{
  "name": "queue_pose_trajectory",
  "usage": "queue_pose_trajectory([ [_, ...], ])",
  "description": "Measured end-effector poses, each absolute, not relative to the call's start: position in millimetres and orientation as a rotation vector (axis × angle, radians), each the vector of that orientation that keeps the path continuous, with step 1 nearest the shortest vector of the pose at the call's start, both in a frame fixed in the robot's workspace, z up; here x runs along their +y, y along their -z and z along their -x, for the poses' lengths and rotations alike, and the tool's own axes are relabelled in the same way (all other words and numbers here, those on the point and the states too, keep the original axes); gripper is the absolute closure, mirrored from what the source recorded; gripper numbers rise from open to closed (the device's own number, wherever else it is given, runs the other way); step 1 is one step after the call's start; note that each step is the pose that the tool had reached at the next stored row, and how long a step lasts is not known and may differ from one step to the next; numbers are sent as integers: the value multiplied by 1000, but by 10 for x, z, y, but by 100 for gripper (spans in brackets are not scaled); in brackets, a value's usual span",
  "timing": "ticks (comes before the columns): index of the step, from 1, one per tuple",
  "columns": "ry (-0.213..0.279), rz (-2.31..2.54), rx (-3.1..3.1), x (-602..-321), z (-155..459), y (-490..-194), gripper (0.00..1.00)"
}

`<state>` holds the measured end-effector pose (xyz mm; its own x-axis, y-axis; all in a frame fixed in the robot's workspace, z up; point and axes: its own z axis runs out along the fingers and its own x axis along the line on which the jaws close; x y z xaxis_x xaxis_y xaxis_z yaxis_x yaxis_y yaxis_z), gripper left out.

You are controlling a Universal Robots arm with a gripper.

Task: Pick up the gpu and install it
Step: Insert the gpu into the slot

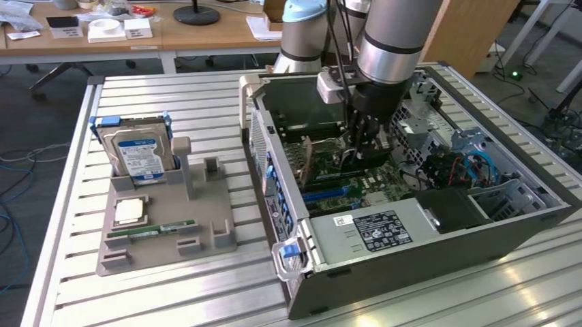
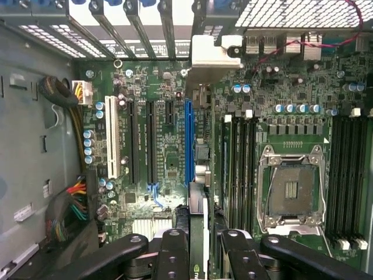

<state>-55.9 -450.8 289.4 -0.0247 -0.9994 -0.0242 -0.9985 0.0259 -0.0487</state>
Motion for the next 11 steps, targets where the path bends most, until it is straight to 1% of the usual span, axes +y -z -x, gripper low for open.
queue_pose_trajectory([
  [11,28,2157,2212,-4566,622,-2851,74],
])
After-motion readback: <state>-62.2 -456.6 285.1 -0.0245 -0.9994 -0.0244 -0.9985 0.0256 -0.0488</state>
